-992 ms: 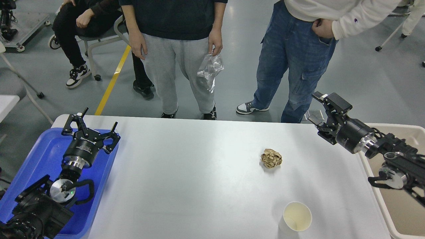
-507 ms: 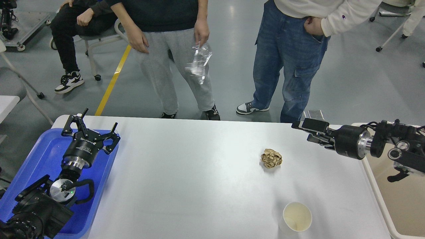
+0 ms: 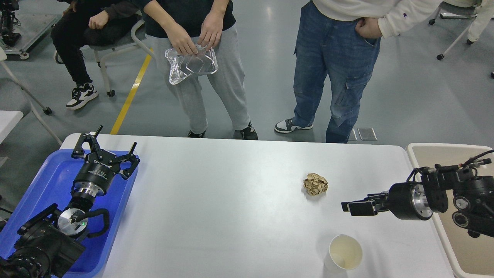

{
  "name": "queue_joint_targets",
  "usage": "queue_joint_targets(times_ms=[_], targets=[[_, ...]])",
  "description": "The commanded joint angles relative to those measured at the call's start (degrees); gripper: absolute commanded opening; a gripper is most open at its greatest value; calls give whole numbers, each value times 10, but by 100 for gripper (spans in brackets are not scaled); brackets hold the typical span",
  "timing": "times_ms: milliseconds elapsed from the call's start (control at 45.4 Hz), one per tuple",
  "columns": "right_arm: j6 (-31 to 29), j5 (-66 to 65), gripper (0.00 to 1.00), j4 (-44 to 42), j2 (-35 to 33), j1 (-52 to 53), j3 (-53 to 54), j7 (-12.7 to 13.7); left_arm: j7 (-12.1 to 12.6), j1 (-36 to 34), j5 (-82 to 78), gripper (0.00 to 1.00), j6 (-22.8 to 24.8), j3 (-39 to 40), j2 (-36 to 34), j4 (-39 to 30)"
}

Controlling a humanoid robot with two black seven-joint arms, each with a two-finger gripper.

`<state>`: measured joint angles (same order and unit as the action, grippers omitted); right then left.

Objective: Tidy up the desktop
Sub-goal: 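Swing the right gripper inward and lower it toward the white paper cup, then close the right gripper on the rim of the white paper cup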

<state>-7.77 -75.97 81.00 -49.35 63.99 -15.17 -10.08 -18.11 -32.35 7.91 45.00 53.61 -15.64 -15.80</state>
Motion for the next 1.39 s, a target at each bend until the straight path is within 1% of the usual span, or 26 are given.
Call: queue_joint_targets(times_ms=[0,88,287,331,419,617,728,882,904,948,970,1058,1102,1191,1367], targets=[[-3,-35,100,37,0,9,-33,18,0,0,0,100,0,0,0,0],[-2,-40,100,51,0,10,-57,16,0,0,0,100,0,0,0,0],[-2,-41,100,66,2,11,-72,9,0,0,0,100,0,0,0,0],[-2,-43,99,66,2,11,-78,2,0,0,0,100,0,0,0,0],[-1,-58,99,65,2,8,-81,-21,0,0,0,100,0,0,0,1],[-1,-66,99,61,13,3,-82,-23,0,0,-1,100,0,0,0,0],[7,-72,97,46,30,-16,-81,-23,0,0,-1,100,0,0,0,1],[32,-72,82,25,54,-26,-81,-21,0,0,-1,100,0,0,0,0],[33,-72,78,22,57,-26,-81,-21,0,0,-1,100,0,0,0,0],[32,-72,58,21,57,-23,-82,-20,0,0,-1,100,0,0,0,0],[32,-72,52,21,56,-22,-84,-20,0,0,-1,100,0,0,0,0],[31,-79,33,14,56,-25,-87,-20,0,0,-1,100,0,0,0,0],[31,-88,26,9,57,-26,-87,-20,0,0,0,100,0,0,0,0],[30,-102,0,9,58,-28,-87,-16,0,0,0,100,0,0,0,0],[30,-98,0,5,53,-25,-87,-15,0,0,0,100,0,0,0,0]])
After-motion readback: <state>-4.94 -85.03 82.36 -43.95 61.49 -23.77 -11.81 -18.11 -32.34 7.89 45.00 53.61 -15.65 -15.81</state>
